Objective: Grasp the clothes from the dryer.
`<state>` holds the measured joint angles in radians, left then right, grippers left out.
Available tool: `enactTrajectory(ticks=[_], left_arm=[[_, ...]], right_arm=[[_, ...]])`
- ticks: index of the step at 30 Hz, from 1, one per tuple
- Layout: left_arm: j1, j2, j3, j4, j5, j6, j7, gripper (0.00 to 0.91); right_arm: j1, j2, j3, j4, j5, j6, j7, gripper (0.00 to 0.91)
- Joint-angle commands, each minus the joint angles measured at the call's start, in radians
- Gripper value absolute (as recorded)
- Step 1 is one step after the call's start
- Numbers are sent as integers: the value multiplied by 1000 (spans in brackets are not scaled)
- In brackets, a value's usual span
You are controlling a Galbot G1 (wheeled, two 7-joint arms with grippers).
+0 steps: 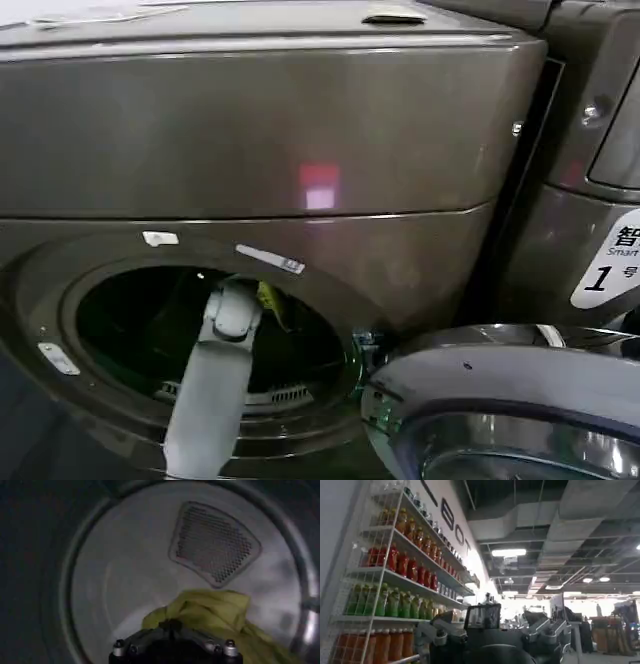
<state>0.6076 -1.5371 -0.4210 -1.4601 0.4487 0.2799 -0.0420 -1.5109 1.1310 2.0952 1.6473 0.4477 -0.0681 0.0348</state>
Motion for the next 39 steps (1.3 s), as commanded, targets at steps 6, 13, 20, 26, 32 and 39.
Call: enactTrajectory(ticks=[6,13,20,26,32,39], left_arm=[[5,-42,1,-6,-228,39,-186,0],[10,-35,2,-1,-226,30,-179,0],[18,-33,2,-7,-240,26,-170,0],[24,-26,1,-9,-251,25,-160,0],[29,-15,1,0,-266,19,-156,0],[30,-12,-1,4,-271,17,-156,0]], right_arm=[[-3,-1,2,-5,-12,8,-2,907],[-1,-1,0,-5,-16,9,-2,907],[-1,1,2,5,-25,-4,-1,907],[0,1,11,15,-35,-24,2,907],[-4,2,16,18,-35,-29,3,907],[-4,2,19,19,-36,-32,5,907]])
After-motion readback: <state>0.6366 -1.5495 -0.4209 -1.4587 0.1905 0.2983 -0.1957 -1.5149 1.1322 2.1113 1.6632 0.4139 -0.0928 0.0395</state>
